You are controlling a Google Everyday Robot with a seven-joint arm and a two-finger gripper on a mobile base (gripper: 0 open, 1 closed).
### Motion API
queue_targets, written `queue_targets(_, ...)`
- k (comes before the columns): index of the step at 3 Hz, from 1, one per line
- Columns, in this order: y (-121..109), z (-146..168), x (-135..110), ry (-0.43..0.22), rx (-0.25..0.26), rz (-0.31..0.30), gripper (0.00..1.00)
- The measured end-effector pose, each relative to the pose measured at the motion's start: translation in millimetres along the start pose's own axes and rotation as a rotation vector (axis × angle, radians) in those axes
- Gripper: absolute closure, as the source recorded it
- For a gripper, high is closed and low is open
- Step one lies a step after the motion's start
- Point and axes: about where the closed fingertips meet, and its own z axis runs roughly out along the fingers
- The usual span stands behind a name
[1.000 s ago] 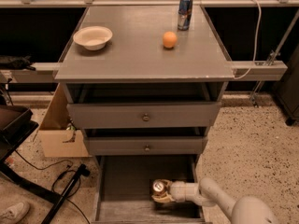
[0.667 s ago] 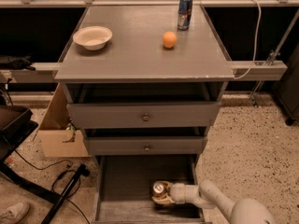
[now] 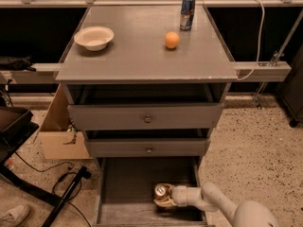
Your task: Place orange can into bottom drawer
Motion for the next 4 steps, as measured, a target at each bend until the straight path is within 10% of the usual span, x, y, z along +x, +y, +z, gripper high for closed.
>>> queue_targets(2,0.0,0.1,0.0,0.000,0.000,0.000,0.04)
queue_targets(4,2.2,1.9,-2.9,-0.012,-0.016,0.008,0.00)
